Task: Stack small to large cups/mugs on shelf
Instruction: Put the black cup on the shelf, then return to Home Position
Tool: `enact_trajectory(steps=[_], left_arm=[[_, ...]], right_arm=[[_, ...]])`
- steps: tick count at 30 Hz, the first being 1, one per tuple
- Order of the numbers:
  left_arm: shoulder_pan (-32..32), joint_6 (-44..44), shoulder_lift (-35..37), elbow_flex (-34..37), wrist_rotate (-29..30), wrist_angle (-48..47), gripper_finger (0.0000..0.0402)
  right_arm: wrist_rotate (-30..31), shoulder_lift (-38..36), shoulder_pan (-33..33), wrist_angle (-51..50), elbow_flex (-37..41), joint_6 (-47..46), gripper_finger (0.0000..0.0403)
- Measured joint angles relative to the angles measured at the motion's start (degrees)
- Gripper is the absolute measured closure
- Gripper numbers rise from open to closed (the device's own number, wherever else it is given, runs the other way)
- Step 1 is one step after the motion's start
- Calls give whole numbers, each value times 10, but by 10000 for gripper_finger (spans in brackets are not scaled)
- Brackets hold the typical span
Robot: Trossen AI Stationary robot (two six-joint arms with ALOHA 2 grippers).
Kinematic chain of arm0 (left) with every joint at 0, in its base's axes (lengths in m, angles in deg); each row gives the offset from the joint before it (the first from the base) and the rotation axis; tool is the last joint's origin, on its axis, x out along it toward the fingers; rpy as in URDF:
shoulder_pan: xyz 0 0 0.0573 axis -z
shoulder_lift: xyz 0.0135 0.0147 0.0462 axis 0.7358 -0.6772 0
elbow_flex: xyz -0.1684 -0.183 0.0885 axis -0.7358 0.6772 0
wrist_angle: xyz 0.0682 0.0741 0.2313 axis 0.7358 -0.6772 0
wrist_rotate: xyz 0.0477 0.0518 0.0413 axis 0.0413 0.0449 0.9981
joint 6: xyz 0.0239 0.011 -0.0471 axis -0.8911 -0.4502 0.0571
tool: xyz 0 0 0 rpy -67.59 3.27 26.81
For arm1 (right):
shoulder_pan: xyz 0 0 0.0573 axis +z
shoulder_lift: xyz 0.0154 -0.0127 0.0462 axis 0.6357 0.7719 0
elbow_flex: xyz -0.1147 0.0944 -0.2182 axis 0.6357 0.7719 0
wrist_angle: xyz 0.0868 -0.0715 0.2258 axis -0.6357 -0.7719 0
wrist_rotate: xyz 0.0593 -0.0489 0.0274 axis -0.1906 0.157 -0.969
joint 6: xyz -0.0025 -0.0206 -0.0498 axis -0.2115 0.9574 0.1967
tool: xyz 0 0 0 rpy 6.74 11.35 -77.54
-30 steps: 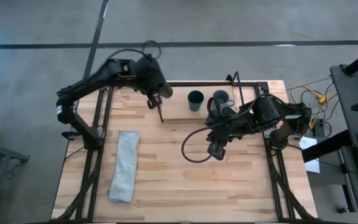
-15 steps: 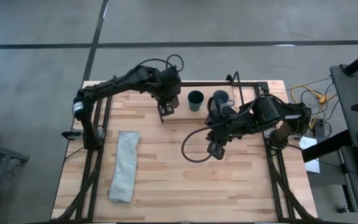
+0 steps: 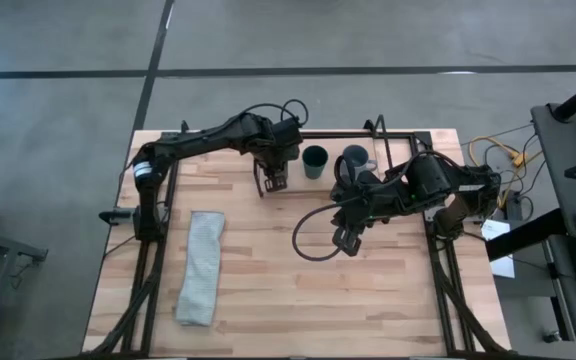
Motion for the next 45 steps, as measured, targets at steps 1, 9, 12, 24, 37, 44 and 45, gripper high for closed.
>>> enact_trajectory(steps=[1,9,12,24,37,44,45], left_arm=[[0,1,-1,0,0,3,401],[-7,3,-6,0,0,17,402],[-10,4,-6,2,0,14,402],[-12,22,-6,20,0,19,402],[-12,16,-6,20,2,43,344],[-12,18,-6,19,17,61,324],[-12,18,-5,19,17,59,324]], right_arm=[[0,0,0,0,0,-1,339],[0,0,5,0,0,-8,339],[0,0,9,0,0,-11,339],[1,0,20,0,0,-15,339],[2,0,20,0,0,-15,339],[2,0,20,0,0,-15,339],[2,0,20,0,0,-15,339]])
